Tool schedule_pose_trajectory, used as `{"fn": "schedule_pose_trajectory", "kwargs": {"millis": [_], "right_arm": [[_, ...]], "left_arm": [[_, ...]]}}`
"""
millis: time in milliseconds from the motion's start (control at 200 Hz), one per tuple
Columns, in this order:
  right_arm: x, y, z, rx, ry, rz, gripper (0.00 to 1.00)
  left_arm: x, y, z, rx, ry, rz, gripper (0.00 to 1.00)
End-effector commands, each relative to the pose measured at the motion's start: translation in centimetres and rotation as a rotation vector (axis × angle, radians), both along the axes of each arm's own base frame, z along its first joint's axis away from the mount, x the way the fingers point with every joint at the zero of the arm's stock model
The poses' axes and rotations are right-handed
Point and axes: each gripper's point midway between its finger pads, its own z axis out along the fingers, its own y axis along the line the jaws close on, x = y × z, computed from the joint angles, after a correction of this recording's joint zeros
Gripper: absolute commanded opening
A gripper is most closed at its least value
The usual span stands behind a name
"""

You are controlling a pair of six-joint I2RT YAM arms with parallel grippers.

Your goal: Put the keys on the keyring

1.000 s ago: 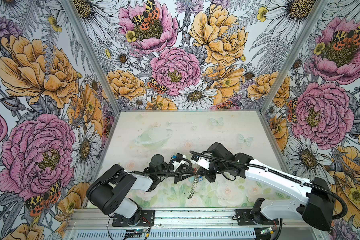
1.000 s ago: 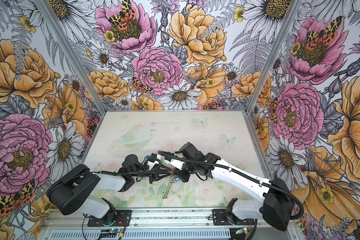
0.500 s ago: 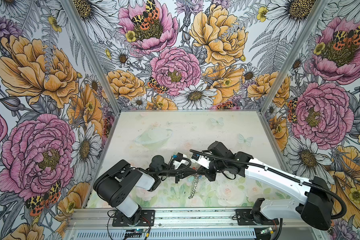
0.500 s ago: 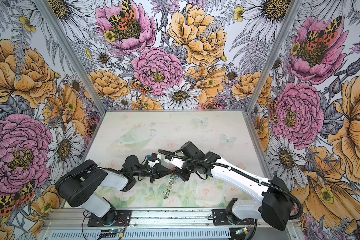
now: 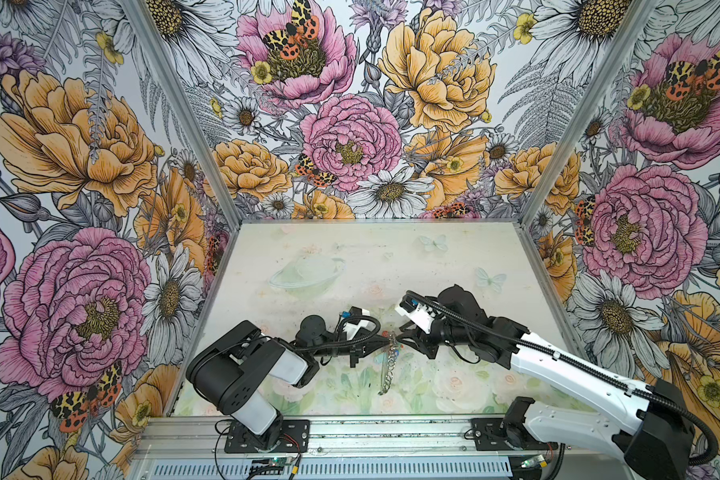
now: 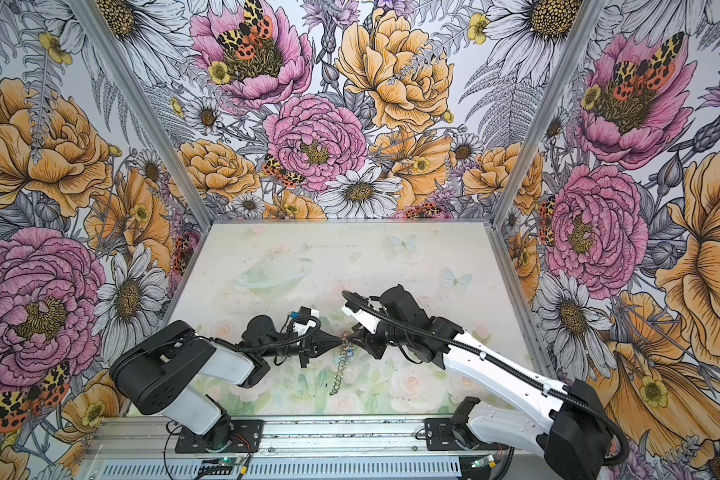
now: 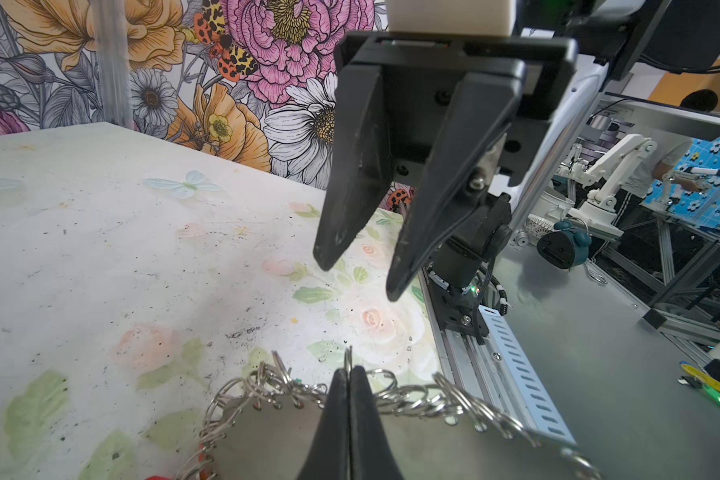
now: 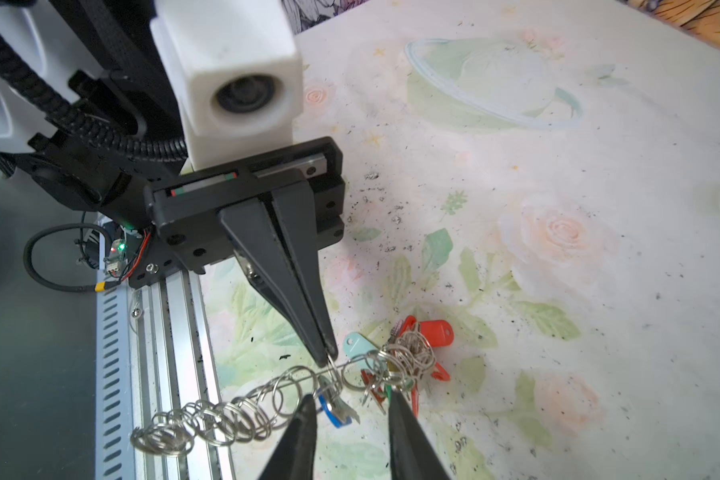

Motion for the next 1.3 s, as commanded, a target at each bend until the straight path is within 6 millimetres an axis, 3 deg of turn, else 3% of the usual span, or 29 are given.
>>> {"fn": "schedule_pose_trajectory", "kwargs": {"millis": [0,485,1296], "right_arm": [[0.8,0.7,2.1,0.143,-0.073,-0.027,0.29],[-1.6,1.3,0.2,0.29,-0.045,0.094,0.2],[-2.0,1.6,-1.7,0.292,0.065,0.148,0.09]], "left_arm": [[0.0,0.1,2.3,-0.073,-0.071,0.019,0.0],[-0.7,-0.6,2.5,-0.083,-0.082,-0.031,0.0],[-1.4,-0.4,3.2,-0.094,-0.125,-0.06,0.0]]}}
